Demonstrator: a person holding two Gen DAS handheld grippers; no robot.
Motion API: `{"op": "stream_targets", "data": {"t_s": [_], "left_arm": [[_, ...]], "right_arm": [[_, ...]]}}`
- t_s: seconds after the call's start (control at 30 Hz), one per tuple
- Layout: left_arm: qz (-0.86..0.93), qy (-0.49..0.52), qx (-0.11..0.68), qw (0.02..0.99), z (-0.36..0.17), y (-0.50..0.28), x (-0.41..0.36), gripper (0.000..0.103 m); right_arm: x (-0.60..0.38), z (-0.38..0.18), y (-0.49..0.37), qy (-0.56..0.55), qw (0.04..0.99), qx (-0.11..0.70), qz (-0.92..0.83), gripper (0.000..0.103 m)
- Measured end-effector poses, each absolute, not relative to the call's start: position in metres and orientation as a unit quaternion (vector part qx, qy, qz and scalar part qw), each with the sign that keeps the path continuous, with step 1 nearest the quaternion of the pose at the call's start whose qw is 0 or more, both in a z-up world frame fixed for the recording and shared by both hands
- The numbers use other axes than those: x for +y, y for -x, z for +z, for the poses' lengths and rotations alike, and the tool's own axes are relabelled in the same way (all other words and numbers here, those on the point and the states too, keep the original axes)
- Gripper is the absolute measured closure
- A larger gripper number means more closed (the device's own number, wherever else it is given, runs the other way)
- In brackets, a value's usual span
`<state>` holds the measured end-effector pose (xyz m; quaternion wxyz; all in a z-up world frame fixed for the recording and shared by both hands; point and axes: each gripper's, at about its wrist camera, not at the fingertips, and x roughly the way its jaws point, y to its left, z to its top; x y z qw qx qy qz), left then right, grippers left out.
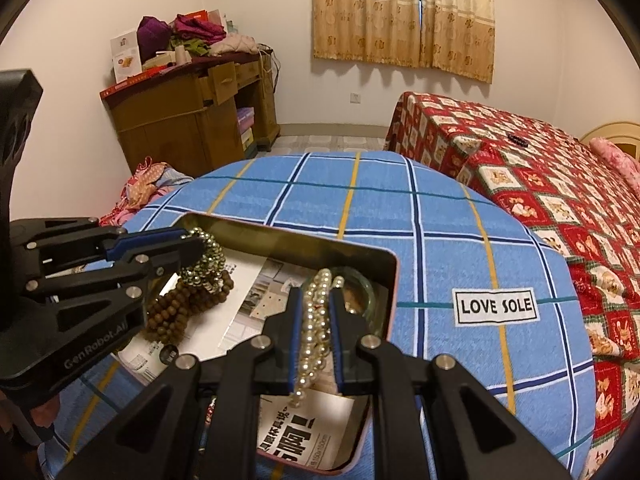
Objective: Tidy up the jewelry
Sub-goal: 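Carry the gold chain and pearl strand over the pink tin with both tools, then open both tools to drop the chain and pearls into the tin, withdraw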
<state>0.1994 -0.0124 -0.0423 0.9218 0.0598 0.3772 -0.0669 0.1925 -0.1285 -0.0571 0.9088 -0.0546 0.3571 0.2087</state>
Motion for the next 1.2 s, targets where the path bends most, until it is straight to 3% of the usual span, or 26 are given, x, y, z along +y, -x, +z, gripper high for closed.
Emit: {"op": "stream_targets", "data": {"t_s": [0.7, 0.77, 0.8, 0.83, 1.2], "left_arm": [[-0.072, -0.063, 0.374, 0.923, -0.042, -0.194, -0.013, 0.091], [-0.065, -0.071, 0.371, 0.924, -0.040, -0.191, -0.014, 0.071], [-0.062, -0.070, 0.368, 0.925, -0.038, -0.189, -0.013, 0.045], [-0.050, -0.071, 0.361, 0.928, -0.036, -0.188, -0.012, 0.035], [-0.030, -0.049, 0.355, 0.933, -0.035, -0.156, 0.014, 0.032]], "right_arm": [[-0.128, -0.056, -0.189, 0.059, 0.913, 0.348, 0.204, 0.086], [-0.131, -0.055, -0.188, 0.052, 0.913, 0.349, 0.206, 0.073], [-0.132, -0.054, -0.187, 0.049, 0.914, 0.347, 0.205, 0.060], [-0.133, -0.053, -0.186, 0.048, 0.915, 0.344, 0.203, 0.048], [-0.155, -0.051, -0.169, 0.036, 0.918, 0.351, 0.182, 0.044]]}}
